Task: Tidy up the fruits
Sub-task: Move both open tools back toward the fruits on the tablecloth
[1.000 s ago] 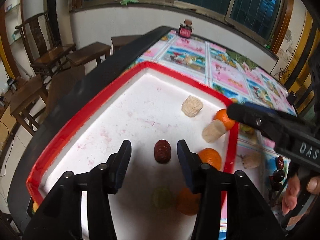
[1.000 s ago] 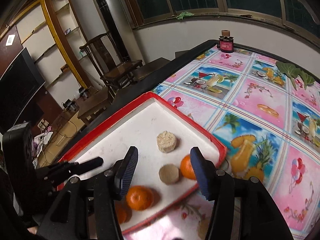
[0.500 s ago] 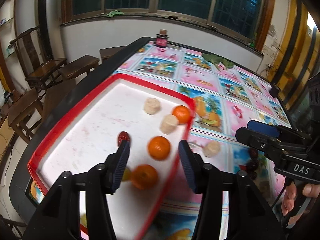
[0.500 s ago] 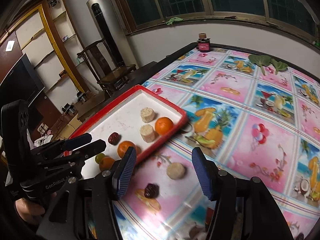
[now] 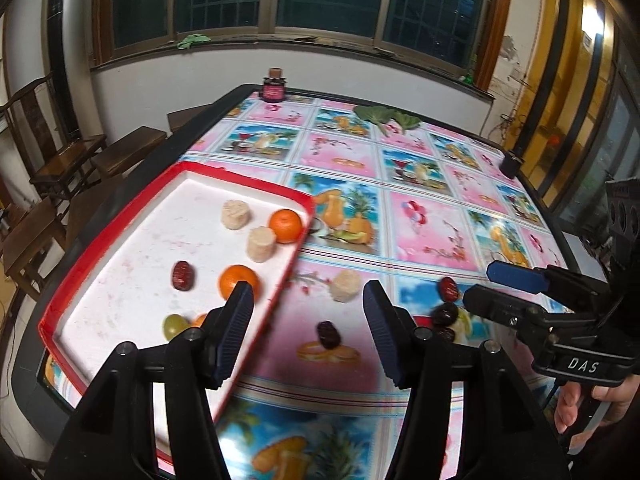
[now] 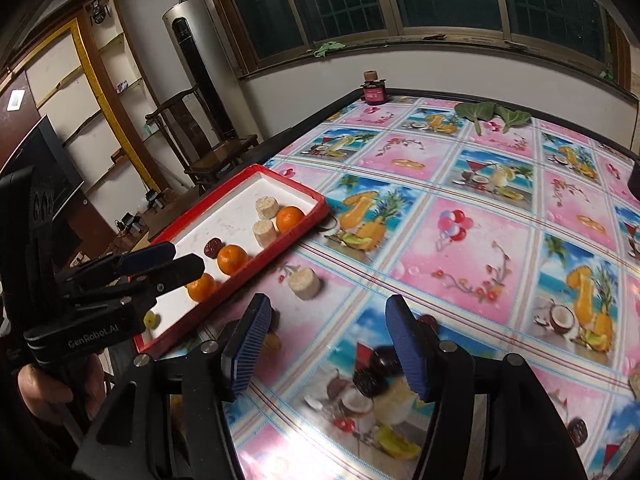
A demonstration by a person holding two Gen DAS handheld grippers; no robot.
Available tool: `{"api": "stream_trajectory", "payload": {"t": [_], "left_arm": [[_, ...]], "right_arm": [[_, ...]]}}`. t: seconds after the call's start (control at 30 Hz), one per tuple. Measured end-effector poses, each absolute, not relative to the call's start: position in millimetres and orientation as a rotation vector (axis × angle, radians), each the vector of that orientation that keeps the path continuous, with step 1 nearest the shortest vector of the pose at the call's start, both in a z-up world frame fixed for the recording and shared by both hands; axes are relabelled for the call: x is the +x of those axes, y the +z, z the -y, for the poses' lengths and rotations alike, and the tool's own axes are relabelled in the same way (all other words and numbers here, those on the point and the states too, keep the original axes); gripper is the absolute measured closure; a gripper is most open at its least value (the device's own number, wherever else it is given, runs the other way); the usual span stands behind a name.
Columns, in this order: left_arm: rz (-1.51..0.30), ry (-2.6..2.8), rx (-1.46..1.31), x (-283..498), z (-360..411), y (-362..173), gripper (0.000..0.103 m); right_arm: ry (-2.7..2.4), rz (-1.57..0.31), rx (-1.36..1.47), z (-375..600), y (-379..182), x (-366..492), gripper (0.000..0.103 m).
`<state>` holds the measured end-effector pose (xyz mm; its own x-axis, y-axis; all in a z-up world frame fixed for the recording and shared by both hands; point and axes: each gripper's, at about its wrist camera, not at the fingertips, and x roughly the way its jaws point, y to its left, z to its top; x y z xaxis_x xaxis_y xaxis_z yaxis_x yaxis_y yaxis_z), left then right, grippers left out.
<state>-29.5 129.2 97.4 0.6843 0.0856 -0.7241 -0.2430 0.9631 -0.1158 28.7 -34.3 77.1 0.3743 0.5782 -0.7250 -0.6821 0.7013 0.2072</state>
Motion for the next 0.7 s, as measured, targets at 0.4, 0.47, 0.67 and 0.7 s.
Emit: {"api": "stream_trajectory", "payload": {"t": [0.4,0.47,0.67,0.7], "left_arm": [[-0.825,0.108,-0.184,-29.6,-100.3,92.7,0.047],[-0.830,0.100,-0.180,-29.2,-97.0,91.2,0.047],[-0.849,0.069,-0.166,-26.5,-84.6,87.1,0.047],[-0.849,0.064,-0.161,-26.4,-82.0,86.8,0.047]], "right_arm": [[0.715,-0.910,-0.110,82.9,61.4,29.6,0.041],[0.701,-0.912,-0.106,89.1,60.5,29.2,0.041],[0.666,-0.906,-0.085,108.6,65.3,32.1,0.041],[0.658,-0.904,-0.083,113.1,66.7,33.1,0.041]]}}
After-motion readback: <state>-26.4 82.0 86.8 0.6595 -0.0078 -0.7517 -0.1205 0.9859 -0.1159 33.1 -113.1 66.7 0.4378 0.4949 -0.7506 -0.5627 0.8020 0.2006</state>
